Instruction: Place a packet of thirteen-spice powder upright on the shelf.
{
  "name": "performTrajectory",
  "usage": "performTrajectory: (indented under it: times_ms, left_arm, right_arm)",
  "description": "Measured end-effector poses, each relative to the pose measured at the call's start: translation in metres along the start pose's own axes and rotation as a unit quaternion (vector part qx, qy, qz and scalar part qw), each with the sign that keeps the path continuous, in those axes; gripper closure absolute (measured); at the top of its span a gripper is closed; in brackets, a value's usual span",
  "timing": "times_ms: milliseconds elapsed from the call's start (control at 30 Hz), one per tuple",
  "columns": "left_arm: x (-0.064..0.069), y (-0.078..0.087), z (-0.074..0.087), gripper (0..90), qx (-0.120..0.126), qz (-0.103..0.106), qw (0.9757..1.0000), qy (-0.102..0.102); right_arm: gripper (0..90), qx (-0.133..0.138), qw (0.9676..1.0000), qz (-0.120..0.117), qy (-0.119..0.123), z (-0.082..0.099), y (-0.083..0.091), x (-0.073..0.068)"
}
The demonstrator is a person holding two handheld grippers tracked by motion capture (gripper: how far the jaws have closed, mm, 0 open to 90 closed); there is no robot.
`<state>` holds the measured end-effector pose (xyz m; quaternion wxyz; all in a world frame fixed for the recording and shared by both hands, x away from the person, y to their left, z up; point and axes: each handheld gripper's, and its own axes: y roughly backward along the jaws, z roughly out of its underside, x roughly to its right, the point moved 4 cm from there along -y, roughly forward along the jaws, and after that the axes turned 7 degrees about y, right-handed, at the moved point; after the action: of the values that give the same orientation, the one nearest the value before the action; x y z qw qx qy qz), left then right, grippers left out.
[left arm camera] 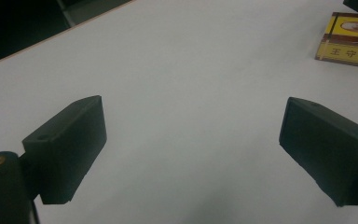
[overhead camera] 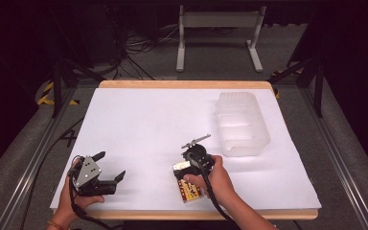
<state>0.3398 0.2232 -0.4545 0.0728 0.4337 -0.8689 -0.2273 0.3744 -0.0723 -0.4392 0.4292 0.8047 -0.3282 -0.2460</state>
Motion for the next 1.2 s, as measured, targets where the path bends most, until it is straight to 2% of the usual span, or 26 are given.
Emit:
performTrajectory:
  times_ms: [33,67,133,167,267,367,633,733,833,867,900,1033,1200]
  left_arm:
    - [0.0,0.0,0.0,7.9,0.0,0.0,1.0,0.0]
    - [0.0,0.0,0.0,7.9,-0.001,0.002,1.0,0.0]
    - [0.0,0.0,0.0,7.9,0.0,0.001,1.0,0.002]
    - [0.0,0.0,0.0,8.0,-0.001,0.002,1.0,0.001]
    - [0.001,0.0,-0.001,7.9,0.001,0.002,1.0,0.0]
    - [0.002,0.0,-0.001,7.9,0.0,0.004,1.0,0.0]
    - [0.002,-0.001,0.0,8.0,-0.006,0.009,0.9999,0.001]
    - [0.003,-0.002,0.0,7.9,-0.006,0.009,0.9999,0.0]
    - [0.003,-0.002,0.0,7.9,-0.006,0.01,0.9999,0.001]
    - [0.004,-0.002,0.001,7.9,-0.008,0.013,0.9999,0.005]
    - [0.004,-0.003,0.001,7.9,-0.007,0.013,0.9999,0.005]
    - [0.005,-0.004,0.001,7.9,-0.009,0.015,0.9998,0.007]
    - [0.004,-0.005,0.001,7.9,-0.011,0.013,0.9998,0.007]
  right_arm:
    - [24.8,0.0,1.0,0.0,0.0,0.0,0.0,0.0]
    - [24.8,-0.01,0.9998,0.015,-0.001,-0.003,-0.005,0.0]
    - [24.4,-0.014,0.9997,0.016,-0.007,-0.004,-0.007,0.0]
    - [24.4,-0.029,0.9992,0.022,-0.015,-0.005,-0.013,-0.002]
    - [24.4,-0.036,0.9988,0.027,-0.017,-0.006,-0.019,-0.004]
    - [26.4,-0.047,0.9978,0.044,-0.018,-0.009,-0.027,-0.008]
    - [28.9,-0.055,0.9966,0.06,-0.012,-0.014,-0.034,-0.013]
    - [30.2,-0.053,0.9968,0.059,-0.005,-0.014,-0.033,-0.013]
    - [31.8,-0.048,0.9966,0.067,0.0,-0.015,-0.031,-0.013]
    - [31.9,-0.045,0.9964,0.071,0.01,-0.015,-0.029,-0.013]
    - [32.2,-0.026,0.997,0.071,0.015,-0.016,-0.021,-0.013]
    - [32.3,0.005,0.9978,0.064,0.018,-0.019,-0.008,-0.009]
    - [32.5,0.031,0.9971,0.067,0.022,-0.02,0.006,-0.006]
